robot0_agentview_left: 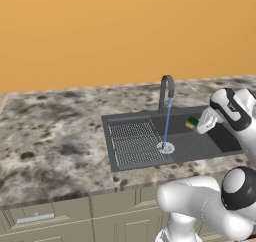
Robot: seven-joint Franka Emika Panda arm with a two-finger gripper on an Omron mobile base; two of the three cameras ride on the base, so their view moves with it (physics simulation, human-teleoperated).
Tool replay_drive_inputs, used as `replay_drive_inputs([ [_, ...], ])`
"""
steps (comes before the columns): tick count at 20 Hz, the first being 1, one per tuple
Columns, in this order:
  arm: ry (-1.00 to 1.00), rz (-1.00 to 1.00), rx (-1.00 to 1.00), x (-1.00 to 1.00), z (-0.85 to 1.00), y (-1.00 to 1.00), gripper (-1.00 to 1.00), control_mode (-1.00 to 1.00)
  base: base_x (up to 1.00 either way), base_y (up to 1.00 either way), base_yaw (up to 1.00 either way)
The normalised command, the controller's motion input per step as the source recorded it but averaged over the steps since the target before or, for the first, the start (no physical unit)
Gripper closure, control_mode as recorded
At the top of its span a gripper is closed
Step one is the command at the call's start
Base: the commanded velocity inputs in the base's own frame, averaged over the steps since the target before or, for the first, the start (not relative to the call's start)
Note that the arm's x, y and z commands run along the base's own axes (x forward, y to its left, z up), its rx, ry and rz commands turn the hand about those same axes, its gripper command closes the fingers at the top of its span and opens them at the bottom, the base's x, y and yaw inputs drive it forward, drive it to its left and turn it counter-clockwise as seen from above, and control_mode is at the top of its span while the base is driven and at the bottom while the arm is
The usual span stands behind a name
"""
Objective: Soak the sponge with water for a few seconds and then drop it inside the sink.
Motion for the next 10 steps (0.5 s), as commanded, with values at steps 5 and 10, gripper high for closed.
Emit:
replay_drive_inputs([
  [5, 0.00, 0.00, 0.00, 0.01, -0.21, -0.02, 1.00, -1.00, 0.00, 0.00, 0.00],
  [10, 0.00, 0.00, 0.00, 0.06, -0.19, 0.00, 1.00, -1.00, 0.00, 0.00, 0.00],
])
